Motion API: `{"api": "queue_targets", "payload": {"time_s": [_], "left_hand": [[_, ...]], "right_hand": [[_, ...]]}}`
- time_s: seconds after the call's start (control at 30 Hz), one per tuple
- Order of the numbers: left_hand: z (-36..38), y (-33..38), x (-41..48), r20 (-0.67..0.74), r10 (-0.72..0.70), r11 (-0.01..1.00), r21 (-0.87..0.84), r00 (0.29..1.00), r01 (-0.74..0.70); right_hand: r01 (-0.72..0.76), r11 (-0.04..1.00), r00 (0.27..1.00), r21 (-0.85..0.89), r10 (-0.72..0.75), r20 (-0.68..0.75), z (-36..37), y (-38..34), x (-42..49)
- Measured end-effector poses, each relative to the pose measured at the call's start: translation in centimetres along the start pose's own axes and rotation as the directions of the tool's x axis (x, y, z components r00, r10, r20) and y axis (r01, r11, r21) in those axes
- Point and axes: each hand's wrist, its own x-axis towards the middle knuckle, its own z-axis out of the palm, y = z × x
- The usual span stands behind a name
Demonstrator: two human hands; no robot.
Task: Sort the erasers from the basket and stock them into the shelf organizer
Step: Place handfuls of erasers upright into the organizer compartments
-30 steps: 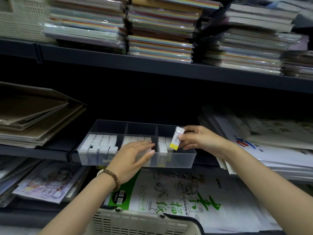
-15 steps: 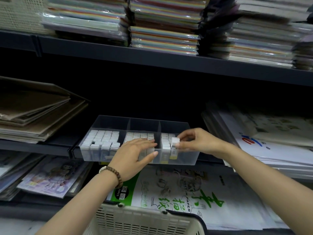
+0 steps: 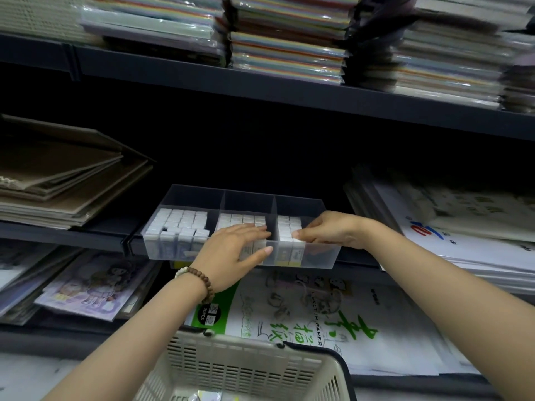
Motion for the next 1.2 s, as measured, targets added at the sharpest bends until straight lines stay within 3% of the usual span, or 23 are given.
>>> {"api": "queue_targets", "payload": {"time_s": [0.13, 0.23, 0.3, 0.4, 0.5, 0.67, 0.8, 0.93, 1.07, 1.2], "left_hand": [[-0.9, 0.6, -1.5, -0.045, 0.006, 0.994, -0.109, 0.999, -0.011], [-1.8, 0.7, -3.9, -0.073, -0.026, 0.971, -0.240, 0.997, 0.008], [-1.8, 0.3, -6.1, -0.048, -0.055, 0.950, -0.311, 0.997, 0.037], [-0.4, -1.2, -9.4, 0.089, -0.150, 0.916, -0.363, 0.985, 0.172], [2.9, -3.4, -12.7, 0.300, -0.281, 0.844, -0.376, 0.912, 0.383], [10.7, -7.6, -18.9, 0.533, -0.436, 0.747, -0.235, 0.725, 0.622], [16.4, -9.9, -22.9, 0.583, -0.590, 0.540, -0.228, 0.558, 0.810], [20.7, -11.0, -24.6, 0.650, -0.614, 0.455, -0.172, 0.447, 0.874], [23.3, -12.5, -25.1, 0.660, -0.631, 0.471, -0.091, 0.407, 0.878], [25.4, -14.0, -25.4, 0.646, -0.609, 0.602, -0.001, 0.460, 0.799]], "right_hand": [[0.183, 0.981, 0.964, 0.063, -0.167, -0.205, 1.1, 0.5, -2.2], [0.437, 0.867, 0.854, 0.239, -0.318, -0.411, 2.7, 1.4, -5.1], [0.503, 0.781, 0.840, 0.370, -0.340, -0.423, 4.7, 2.3, -6.7], [0.391, 0.737, 0.919, 0.551, -0.289, -0.267, 9.7, 4.4, -6.8], [0.138, 0.793, 0.988, 0.593, -0.152, -0.026, 16.2, 7.3, -5.5], [-0.173, 0.833, 0.963, 0.526, 0.030, 0.270, 26.8, 12.5, -3.1], [-0.355, 0.753, 0.924, 0.554, 0.191, 0.332, 33.2, 15.9, -1.7], [-0.413, 0.754, 0.900, 0.511, 0.254, 0.353, 37.5, 17.8, -0.1], [-0.382, 0.791, 0.913, 0.478, 0.243, 0.328, 39.8, 18.1, 2.0], [-0.395, 0.780, 0.907, 0.485, 0.246, 0.342, 41.5, 17.9, 4.2]]}}
